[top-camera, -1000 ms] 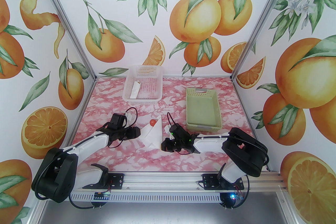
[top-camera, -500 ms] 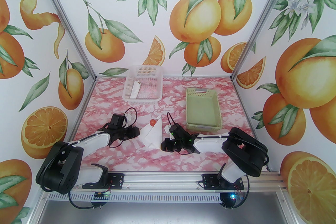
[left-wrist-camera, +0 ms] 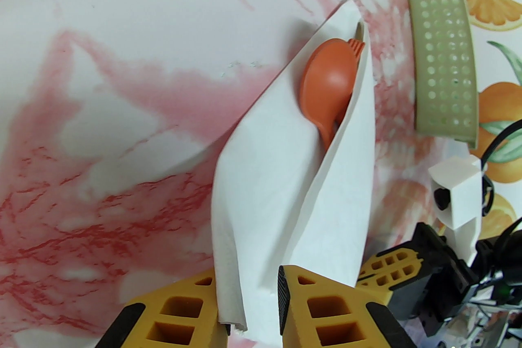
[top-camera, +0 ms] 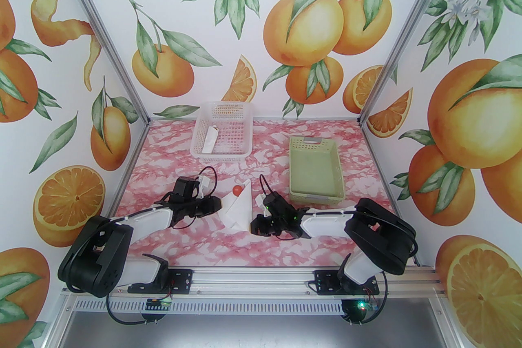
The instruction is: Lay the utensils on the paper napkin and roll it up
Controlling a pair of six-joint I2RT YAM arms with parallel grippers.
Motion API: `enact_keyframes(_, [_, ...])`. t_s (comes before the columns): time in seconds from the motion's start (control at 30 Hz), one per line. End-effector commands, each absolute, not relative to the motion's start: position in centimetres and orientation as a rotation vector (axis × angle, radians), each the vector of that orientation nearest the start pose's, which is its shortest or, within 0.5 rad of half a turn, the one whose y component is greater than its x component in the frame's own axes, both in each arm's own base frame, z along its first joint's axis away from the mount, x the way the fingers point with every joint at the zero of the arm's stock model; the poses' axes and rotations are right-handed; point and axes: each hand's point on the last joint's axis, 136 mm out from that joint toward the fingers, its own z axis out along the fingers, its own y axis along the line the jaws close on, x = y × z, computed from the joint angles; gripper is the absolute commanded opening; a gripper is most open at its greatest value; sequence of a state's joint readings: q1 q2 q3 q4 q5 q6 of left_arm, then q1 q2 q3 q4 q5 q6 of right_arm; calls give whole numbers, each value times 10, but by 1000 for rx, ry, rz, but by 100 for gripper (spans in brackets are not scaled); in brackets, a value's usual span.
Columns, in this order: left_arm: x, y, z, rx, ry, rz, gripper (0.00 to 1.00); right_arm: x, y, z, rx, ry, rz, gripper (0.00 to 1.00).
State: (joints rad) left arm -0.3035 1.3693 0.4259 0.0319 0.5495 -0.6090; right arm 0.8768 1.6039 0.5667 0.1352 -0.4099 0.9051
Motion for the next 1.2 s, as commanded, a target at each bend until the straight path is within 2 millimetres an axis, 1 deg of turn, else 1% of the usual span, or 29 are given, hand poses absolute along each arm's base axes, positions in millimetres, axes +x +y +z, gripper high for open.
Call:
enact_keyframes(0.0, [258, -177, 41, -137, 2566, -1071, 28, 152, 286, -19, -115, 2955, 964, 0])
enact_keyframes(0.13, [257, -174, 40, -128, 2584, -1034, 21, 152, 286, -19, -115, 2954, 963, 0])
enact_keyframes(0.37, [252, -184, 59, -86, 2543, -1137, 11, 152, 284, -21, -111, 2960, 949, 0])
enact_keyframes(0.57, [248, -192, 74, -53, 2519, -1199, 11, 153, 284, -22, -101, 2964, 934, 0])
enact_keyframes(0.77, [244, -203, 82, -4, 2517, -1240, 12, 153, 284, -24, -104, 2973, 926, 0])
enact_keyframes(0.93, [245, -211, 86, 19, 2515, -1247, 12, 153, 284, -24, -100, 2974, 926, 0])
enact_keyframes(1.17, [255, -218, 85, -31, 2499, -1258, 12, 153, 284, -24, -105, 2974, 927, 0])
